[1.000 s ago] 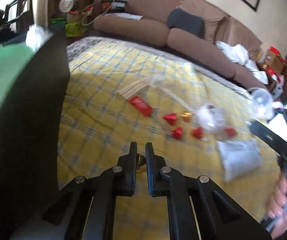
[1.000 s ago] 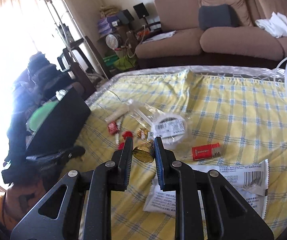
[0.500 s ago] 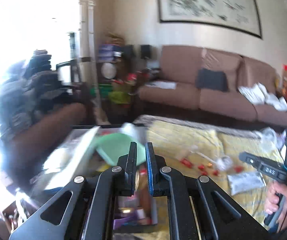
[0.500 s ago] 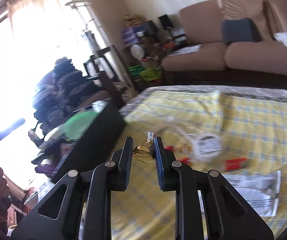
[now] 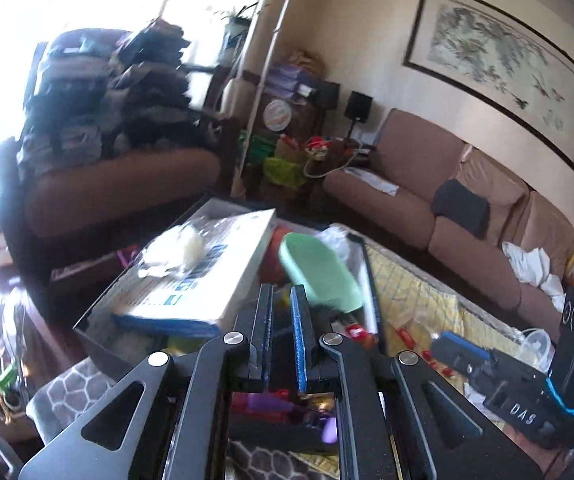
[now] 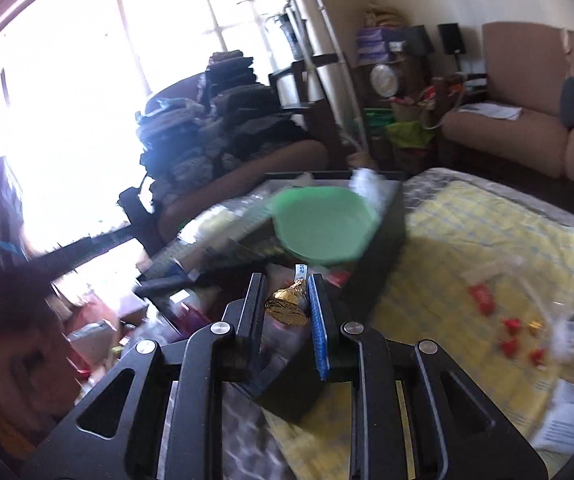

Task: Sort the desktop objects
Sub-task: 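Carry both gold candies over the black bin and open both grippers, then grasp a red foil candy with the right gripper while the left grasps another red candy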

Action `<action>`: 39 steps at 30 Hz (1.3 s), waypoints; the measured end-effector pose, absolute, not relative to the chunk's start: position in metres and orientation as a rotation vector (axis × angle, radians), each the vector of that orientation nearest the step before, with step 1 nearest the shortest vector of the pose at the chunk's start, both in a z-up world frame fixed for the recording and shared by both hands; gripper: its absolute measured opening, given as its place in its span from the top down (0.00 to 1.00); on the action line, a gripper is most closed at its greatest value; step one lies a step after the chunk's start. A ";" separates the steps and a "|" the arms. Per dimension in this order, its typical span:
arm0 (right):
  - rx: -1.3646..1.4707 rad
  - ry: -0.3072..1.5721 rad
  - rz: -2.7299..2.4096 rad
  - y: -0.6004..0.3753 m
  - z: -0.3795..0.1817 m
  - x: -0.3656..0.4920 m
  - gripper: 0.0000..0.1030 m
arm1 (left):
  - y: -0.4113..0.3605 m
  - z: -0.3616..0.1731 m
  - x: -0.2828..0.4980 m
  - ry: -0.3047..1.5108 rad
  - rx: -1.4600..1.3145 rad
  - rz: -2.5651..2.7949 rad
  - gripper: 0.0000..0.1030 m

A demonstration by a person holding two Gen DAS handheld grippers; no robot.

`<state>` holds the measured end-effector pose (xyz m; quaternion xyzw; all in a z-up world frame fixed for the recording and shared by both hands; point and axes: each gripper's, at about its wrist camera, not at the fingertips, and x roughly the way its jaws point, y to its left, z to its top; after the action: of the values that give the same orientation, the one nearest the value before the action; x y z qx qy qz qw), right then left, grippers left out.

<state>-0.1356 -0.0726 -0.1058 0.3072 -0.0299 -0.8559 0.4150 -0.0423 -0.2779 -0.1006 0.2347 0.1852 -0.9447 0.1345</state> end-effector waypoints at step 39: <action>1.130 0.102 -2.537 0.111 -0.231 -0.247 0.90 | -0.038 -0.097 -0.178 -0.119 0.702 -3.147 0.21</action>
<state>-0.2468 0.1109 -0.2309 0.4000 0.0360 -0.8979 0.1803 -0.1778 -0.0384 -0.0974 0.2173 -0.0367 -0.9745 -0.0423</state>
